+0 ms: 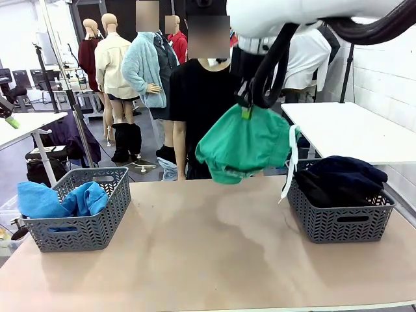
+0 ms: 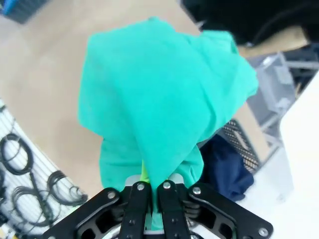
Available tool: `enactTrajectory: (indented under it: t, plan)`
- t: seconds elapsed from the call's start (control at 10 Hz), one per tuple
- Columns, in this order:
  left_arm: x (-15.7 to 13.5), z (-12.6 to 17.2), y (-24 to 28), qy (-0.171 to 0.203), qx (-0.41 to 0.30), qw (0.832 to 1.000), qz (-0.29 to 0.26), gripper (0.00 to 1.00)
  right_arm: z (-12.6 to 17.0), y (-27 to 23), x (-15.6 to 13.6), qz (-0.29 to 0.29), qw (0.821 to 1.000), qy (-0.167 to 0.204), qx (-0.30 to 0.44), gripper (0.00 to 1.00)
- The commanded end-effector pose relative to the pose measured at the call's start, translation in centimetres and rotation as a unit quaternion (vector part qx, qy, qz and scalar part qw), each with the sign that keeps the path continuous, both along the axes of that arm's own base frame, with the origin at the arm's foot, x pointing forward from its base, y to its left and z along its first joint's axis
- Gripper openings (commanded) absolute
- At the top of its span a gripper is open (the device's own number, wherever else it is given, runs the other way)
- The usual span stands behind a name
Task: Sort the tops and bottoms.
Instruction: Lift clothes from the center of the table with your right hand, then sort the clothes according to human instructions.
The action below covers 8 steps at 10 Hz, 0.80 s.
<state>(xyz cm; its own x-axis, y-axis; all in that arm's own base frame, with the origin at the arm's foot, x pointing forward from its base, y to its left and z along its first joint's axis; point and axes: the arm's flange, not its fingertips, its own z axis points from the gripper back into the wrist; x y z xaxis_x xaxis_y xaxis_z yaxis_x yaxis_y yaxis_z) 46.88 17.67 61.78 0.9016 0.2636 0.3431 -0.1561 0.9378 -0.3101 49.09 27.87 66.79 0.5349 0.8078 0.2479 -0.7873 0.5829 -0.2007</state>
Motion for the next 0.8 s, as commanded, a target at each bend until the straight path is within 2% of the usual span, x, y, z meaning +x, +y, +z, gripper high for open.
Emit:
enactTrajectory:
  t: [0.0, 0.1, 0.2, 0.7]
  plan:
    - [-0.1, 0.1, -0.1, 0.002, 0.011, 1.000, 0.012, 1.00, 3.2, 0.9, -0.2, -0.030, 0.999, -0.016, -0.032, 0.00]
    - [-0.1, 0.1, -0.1, 0.002, 0.011, 1.000, 0.012, 1.00, 4.0, 1.0, -0.6, -0.021, 0.999, -0.022, -0.029, 0.00]
    - [-0.1, 0.1, -0.1, 0.002, 0.011, 1.000, 0.012, 1.00, 2.3, -0.2, -0.6, -0.014, 1.000, -0.015, -0.012, 0.00]
    - [-0.1, 0.1, -0.1, 0.002, 0.011, 1.000, 0.012, 1.00, 2.3, -0.2, -0.6, -0.014, 1.000, -0.015, -0.012, 0.00]
